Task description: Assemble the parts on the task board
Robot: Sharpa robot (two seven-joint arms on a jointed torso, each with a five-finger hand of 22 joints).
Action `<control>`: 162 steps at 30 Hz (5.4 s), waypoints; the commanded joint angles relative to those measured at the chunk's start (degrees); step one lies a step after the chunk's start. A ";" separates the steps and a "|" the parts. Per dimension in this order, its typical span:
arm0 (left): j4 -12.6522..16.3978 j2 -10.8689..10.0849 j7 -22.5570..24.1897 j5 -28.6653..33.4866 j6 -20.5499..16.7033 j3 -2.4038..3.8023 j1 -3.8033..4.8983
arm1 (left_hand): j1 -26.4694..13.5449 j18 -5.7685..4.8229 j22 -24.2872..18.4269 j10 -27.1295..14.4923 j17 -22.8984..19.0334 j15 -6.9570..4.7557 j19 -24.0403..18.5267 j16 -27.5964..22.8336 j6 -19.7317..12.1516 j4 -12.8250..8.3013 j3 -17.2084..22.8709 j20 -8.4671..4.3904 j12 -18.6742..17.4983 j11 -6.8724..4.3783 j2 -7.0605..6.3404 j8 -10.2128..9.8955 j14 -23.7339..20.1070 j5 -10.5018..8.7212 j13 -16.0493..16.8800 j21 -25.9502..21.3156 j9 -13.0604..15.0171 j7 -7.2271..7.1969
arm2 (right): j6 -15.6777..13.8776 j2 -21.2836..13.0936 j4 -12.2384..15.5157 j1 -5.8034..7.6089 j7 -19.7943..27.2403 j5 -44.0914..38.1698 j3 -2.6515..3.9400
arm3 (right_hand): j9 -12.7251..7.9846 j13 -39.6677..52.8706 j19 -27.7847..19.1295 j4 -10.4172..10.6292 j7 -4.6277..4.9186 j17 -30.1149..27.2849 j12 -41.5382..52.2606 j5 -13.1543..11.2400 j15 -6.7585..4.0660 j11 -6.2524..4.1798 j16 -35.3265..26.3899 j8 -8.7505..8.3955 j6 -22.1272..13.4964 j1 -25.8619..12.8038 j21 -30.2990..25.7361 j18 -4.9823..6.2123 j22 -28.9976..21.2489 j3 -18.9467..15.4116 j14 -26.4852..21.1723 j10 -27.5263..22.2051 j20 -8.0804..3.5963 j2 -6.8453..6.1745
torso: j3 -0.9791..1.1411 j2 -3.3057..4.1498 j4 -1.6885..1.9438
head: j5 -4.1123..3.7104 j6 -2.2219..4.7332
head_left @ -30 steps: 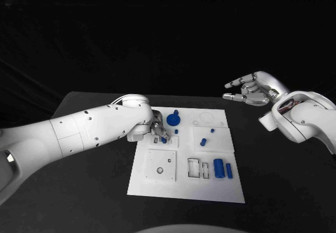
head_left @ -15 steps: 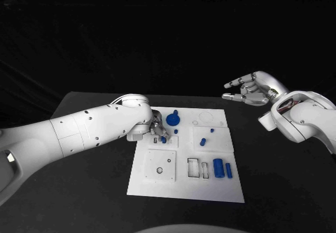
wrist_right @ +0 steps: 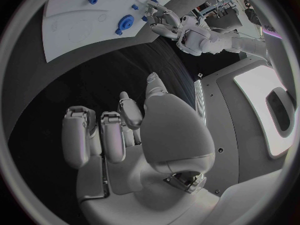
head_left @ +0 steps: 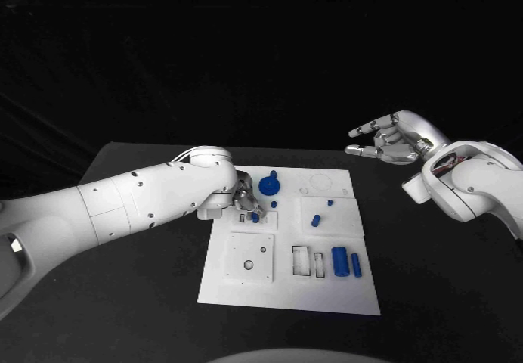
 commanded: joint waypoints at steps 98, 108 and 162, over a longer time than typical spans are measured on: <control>-20.45 6.46 3.63 2.32 8.19 1.45 3.64 | 15.14 -0.15 4.37 -3.30 15.09 1.32 2.44 0.17 -2.26 1.69 -26.08 1.15 -4.41 1.98 7.64 -6.91 5.94 -2.90 -5.80 -2.82 -7.67 2.47 | 1.68 2.03 -2.27 -0.35 0.54 0.03 -0.18 | 0.00 -0.07 -0.13 0.18 0.01 9.44 -0.01 0.32 -0.32 -0.22 -0.37 -0.05 0.21 -0.66 -0.35 0.48 -0.13 -0.77 4.66 -0.15 -0.14 0.58 | -0.05 0.08 -0.02 | 0.82 0.65; -20.61 6.64 3.37 2.32 7.18 1.45 3.61 | 16.05 -0.14 4.37 -3.29 15.09 1.32 2.42 0.17 -2.30 1.57 -25.42 1.14 -4.40 1.98 8.32 -6.92 5.94 -2.87 -5.80 -2.86 -7.76 2.46 | 1.76 2.02 -2.21 -0.35 0.52 0.03 -0.18 | 0.00 -0.07 -0.13 0.18 0.01 9.44 -0.01 0.32 -0.32 -0.22 -0.37 -0.05 0.21 -0.66 -0.35 0.48 -0.13 -0.77 4.66 -0.15 -0.14 0.58 | -0.05 0.07 -0.06 | 0.81 0.64; 3.28 -7.37 7.40 2.81 -15.86 0.74 -0.27 | 17.52 -0.29 5.47 -2.00 15.09 1.18 2.79 0.17 -3.92 -10.52 13.43 0.92 -4.63 1.62 1.26 -2.72 5.94 -2.16 -5.99 -2.72 -5.68 2.23 | 2.70 1.87 -2.81 -0.64 0.07 0.22 -0.57 | 0.00 -0.13 -0.14 0.05 0.01 9.34 -0.04 0.49 -0.32 -0.23 -0.43 -0.05 0.21 -0.53 -0.37 0.48 -0.16 -0.74 4.65 -0.18 -0.14 0.83 | 0.04 -0.37 0.73 | 0.79 -0.12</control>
